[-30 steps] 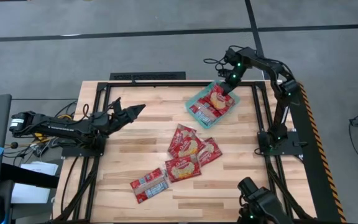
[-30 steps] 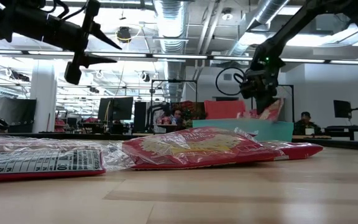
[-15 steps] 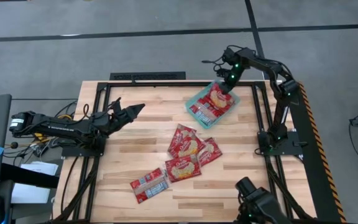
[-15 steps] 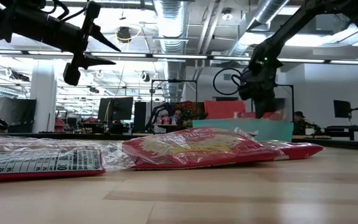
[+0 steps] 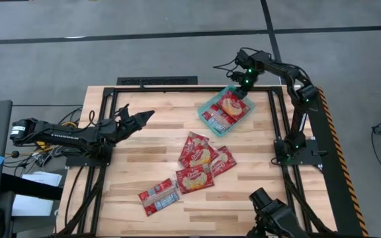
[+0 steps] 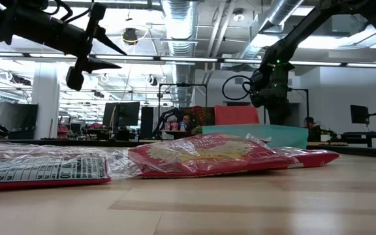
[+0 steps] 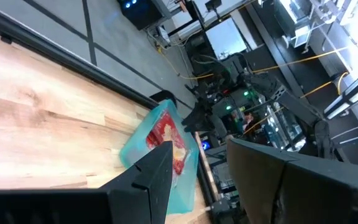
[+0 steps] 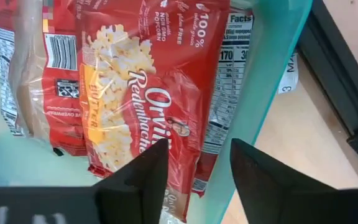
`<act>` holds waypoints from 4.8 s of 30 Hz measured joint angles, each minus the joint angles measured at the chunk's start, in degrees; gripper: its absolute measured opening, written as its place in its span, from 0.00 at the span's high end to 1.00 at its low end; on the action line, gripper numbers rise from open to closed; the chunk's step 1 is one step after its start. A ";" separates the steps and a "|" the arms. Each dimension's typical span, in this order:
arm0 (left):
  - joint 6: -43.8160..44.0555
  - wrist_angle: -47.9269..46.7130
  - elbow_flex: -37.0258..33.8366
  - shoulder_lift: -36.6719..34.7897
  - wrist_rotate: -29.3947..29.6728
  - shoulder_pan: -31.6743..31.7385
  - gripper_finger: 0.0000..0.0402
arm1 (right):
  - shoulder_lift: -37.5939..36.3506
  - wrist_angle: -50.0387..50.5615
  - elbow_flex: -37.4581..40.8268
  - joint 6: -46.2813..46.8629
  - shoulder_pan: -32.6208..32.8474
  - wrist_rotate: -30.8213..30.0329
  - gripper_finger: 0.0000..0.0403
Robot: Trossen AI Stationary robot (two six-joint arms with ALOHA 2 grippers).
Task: Sort popcorn bags into baskets
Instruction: Put the red popcorn bag into the green bin
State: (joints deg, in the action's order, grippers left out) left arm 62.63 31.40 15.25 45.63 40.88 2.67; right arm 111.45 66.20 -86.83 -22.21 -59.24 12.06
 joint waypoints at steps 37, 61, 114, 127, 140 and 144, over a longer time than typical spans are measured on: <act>-46.32 -17.40 37.37 58.19 -43.43 1.63 0.29 | -5.03 17.87 -30.75 6.53 15.46 4.47 0.55; -32.61 -16.22 37.78 61.40 -60.31 7.26 0.98 | -19.11 15.36 -30.48 17.07 18.11 4.54 0.62; -29.00 -7.84 37.88 28.51 -34.05 16.25 0.99 | -40.57 -61.54 22.57 53.69 29.85 9.03 0.43; -28.98 -8.26 37.88 28.52 -33.95 16.14 0.99 | -32.25 -69.48 22.62 55.58 34.51 9.01 0.51; -28.63 -8.74 37.90 28.55 -34.30 15.94 0.85 | -33.13 -69.59 22.60 54.99 33.76 9.64 0.94; -30.58 -8.60 37.90 28.48 -37.28 15.94 0.73 | -34.49 -68.44 22.66 54.97 31.03 11.64 0.97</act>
State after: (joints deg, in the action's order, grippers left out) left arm 32.06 22.80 53.15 74.10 3.59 18.61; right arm 76.96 -2.23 -64.17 32.76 -28.21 23.70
